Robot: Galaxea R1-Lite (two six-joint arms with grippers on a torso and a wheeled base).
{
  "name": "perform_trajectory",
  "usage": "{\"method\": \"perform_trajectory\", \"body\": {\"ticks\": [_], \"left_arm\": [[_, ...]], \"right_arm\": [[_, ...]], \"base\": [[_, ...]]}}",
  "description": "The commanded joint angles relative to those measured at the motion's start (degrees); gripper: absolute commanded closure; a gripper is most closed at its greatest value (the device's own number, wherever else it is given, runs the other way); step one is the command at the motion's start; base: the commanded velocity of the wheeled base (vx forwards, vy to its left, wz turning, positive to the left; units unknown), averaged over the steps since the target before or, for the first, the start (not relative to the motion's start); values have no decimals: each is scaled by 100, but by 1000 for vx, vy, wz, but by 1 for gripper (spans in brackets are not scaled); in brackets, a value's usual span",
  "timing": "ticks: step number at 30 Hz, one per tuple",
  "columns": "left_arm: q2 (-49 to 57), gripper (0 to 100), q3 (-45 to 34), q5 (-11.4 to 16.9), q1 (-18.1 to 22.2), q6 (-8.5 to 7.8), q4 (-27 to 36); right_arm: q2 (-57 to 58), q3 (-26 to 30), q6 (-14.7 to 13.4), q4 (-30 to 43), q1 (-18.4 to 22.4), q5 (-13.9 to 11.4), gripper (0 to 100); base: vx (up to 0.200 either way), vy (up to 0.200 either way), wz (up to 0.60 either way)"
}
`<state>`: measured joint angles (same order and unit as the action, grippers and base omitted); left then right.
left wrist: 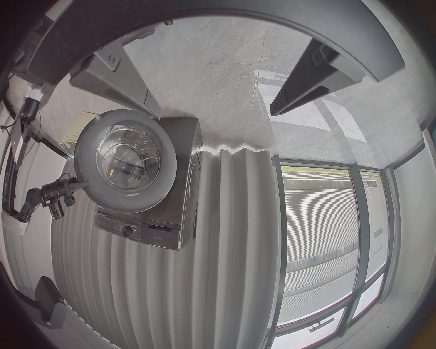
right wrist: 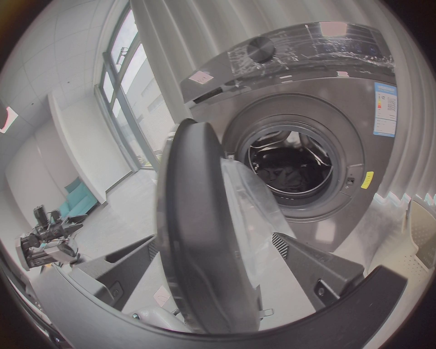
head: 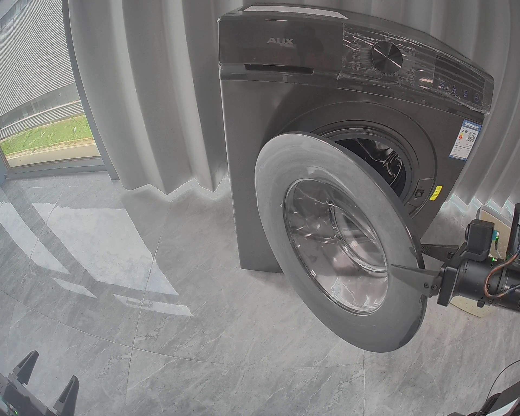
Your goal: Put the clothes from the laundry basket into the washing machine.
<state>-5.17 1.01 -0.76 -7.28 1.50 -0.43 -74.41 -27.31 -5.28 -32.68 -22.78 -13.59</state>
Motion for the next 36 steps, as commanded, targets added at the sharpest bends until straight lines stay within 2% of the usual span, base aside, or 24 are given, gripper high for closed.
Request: {"method": "perform_trajectory", "body": {"ticks": [1, 9, 13, 14, 19, 22, 25, 26, 29, 31, 33, 35, 36], "left_arm": [[-28, 0, -101, 14, 7, -53, 34], [-28, 0, -101, 14, -2, -71, 34], [-28, 0, -101, 5, -2, -97, 43], [-28, 0, -101, 5, -2, -97, 43], [-28, 0, -101, 5, 7, -97, 43], [-28, 0, -101, 5, -2, -106, 43], [-28, 0, -101, 5, -2, -106, 43], [-28, 0, -101, 5, -2, -97, 43], [-28, 0, -101, 14, -2, -97, 43], [-28, 0, -101, 14, -2, -97, 43], [-28, 0, -101, 14, -2, -97, 43], [-28, 0, -101, 14, -2, -97, 43], [-28, 0, -101, 14, -2, -97, 43]], "right_arm": [[-91, -20, -8, -36, 248, 76, 0], [489, 24, -8, -28, 635, 102, 0], [797, 15, -8, -28, 951, 102, 0], [981, 15, 1, -28, 1215, 94, 0], [1509, 32, 18, 25, 1663, 102, 0], [1658, 68, 27, 25, 1690, 94, 0], [1781, 112, 36, 34, 1575, 32, 0], [1886, 235, 36, 43, 1180, -47, 0], [2018, 507, 9, 52, 248, -47, 0], [2009, 604, -17, 60, -139, -47, 0], [1948, 674, -79, 52, -385, -73, 0], [1930, 674, -96, 52, -420, -73, 0], [1755, 656, -202, 43, -481, -91, 0]], "base": [[0, 0, 0], [0, 0, 0], [0, 0, 0], [0, 0, 0], [0, 0, 0], [0, 0, 0], [0, 0, 0], [0, 0, 0], [0, 0, 0], [0, 0, 0], [0, 0, 0], [0, 0, 0], [0, 0, 0]]}}
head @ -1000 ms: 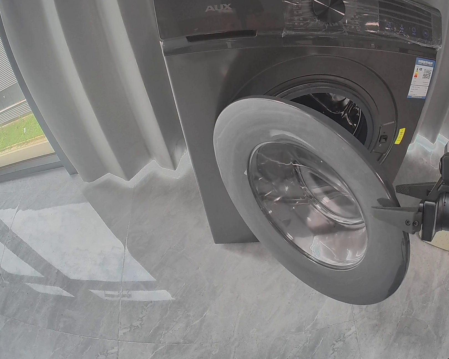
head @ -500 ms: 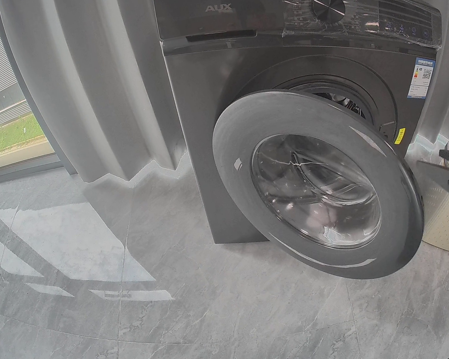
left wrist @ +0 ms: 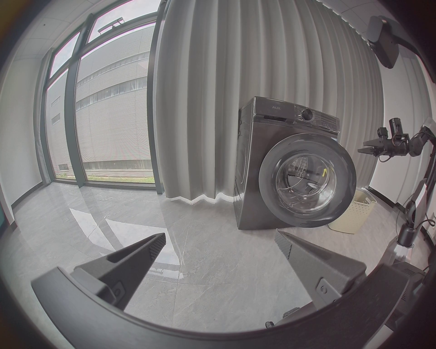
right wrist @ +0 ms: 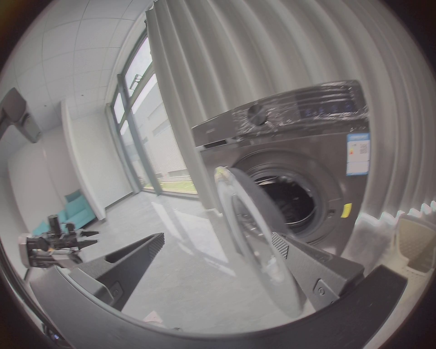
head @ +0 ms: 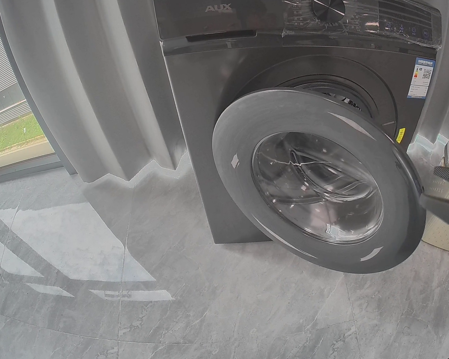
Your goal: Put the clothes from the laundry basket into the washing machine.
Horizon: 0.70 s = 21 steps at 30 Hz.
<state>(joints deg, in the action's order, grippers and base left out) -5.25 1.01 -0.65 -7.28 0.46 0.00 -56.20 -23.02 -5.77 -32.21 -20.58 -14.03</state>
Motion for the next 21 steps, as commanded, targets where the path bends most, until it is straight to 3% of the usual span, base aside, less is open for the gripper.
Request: {"method": "perform_trajectory", "body": {"ticks": [1, 7, 15, 21], "left_arm": [[-20, 0, -101, 3, -2, 6, 0], [-20, 0, -101, 3, -2, 6, 0], [-20, 0, -101, 3, -2, 6, 0], [-20, 0, -101, 3, -2, 6, 0]], "right_arm": [[-295, 192, -232, -31, -728, -65, 0], [-972, 96, -294, -102, -605, -38, 0], [-1464, 122, -267, -1086, 54, -21, 0], [-1482, 34, -267, -1191, 326, -21, 0]], "base": [[0, 0, 0], [0, 0, 0], [0, 0, 0], [0, 0, 0]]}}
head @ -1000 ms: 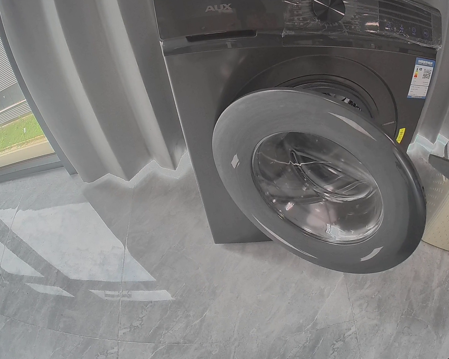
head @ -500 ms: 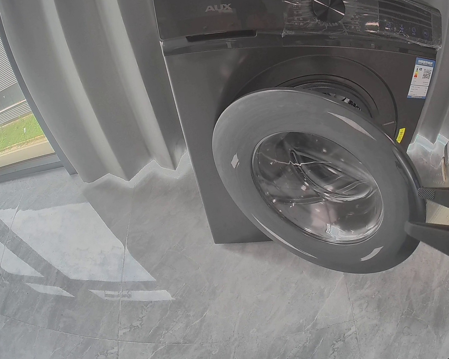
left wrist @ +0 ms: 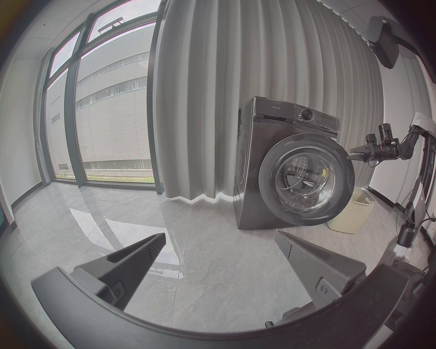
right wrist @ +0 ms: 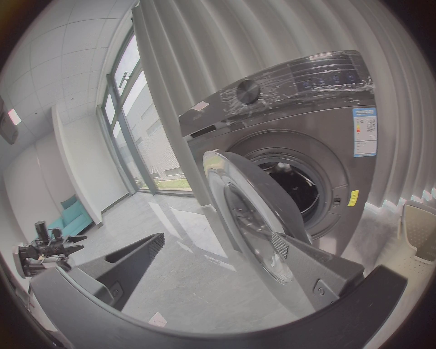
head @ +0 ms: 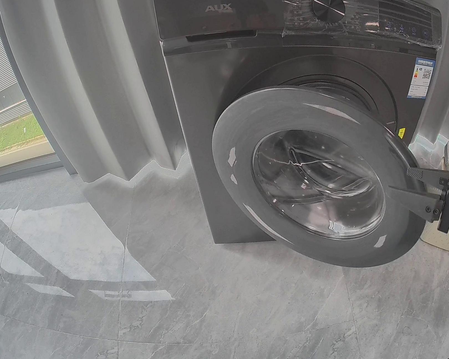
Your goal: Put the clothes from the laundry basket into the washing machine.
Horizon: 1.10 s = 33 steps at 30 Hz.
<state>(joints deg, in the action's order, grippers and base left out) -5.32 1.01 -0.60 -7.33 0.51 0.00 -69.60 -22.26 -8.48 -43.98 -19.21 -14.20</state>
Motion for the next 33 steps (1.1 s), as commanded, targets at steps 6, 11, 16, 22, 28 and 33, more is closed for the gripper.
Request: {"method": "perform_trajectory", "body": {"ticks": [6, 11, 16, 22, 28, 33], "left_arm": [[-13, 0, -101, -2, 3, 2, 0], [-13, 0, -101, -2, 3, 2, 0], [-13, 0, -101, -2, 3, 2, 0], [-13, 0, -101, -2, 3, 2, 0], [-13, 0, -101, -2, 3, 2, 0], [-13, 0, -101, -2, 3, 2, 0]], "right_arm": [[-151, -33, 66, -40, 348, 5, 0], [-151, -15, 128, 30, 410, 23, 0], [-335, 2, 145, 30, 559, -39, 0], [-476, 301, 497, -31, 629, -443, 0], [-564, 486, 365, -242, 638, -856, 0], [-573, 512, 356, -524, 673, -847, 0]], "base": [[0, 0, 0], [0, 0, 0], [0, 0, 0], [0, 0, -100], [0, 0, -400], [0, 0, 0]]}}
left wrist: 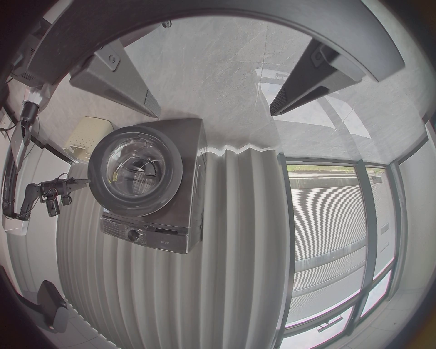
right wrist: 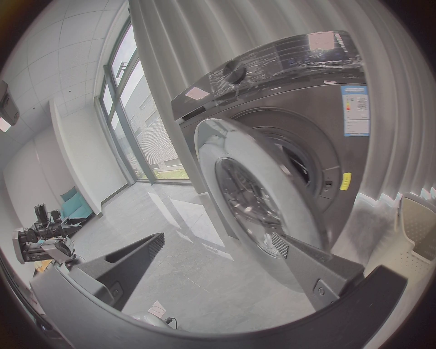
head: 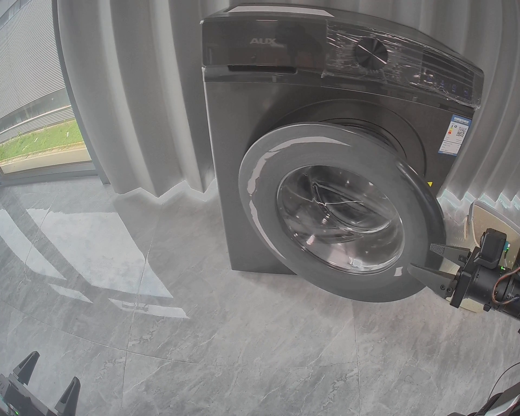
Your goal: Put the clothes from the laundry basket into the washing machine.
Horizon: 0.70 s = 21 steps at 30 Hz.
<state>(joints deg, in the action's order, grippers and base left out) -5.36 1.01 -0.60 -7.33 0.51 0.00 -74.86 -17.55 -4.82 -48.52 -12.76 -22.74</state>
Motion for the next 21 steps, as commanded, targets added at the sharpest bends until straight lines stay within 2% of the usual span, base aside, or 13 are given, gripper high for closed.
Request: {"method": "perform_trajectory", "body": {"ticks": [1, 5, 20, 21], "left_arm": [[-9, 0, -101, -2, 3, 2, 0], [-9, 0, -101, -2, 3, 2, 0], [-9, 0, -101, -2, 3, 2, 0], [-9, 0, -101, -2, 3, 2, 0]], "right_arm": [[-46, 42, -11, -96, 63, 6, 0], [-108, -38, -55, -140, 222, 6, 0], [-468, -240, -46, -281, 336, 24, 0], [-688, -284, -55, -580, 389, 155, 0]], "base": [[0, 0, 0], [0, 0, 0], [0, 0, 0], [0, 0, 0]]}}
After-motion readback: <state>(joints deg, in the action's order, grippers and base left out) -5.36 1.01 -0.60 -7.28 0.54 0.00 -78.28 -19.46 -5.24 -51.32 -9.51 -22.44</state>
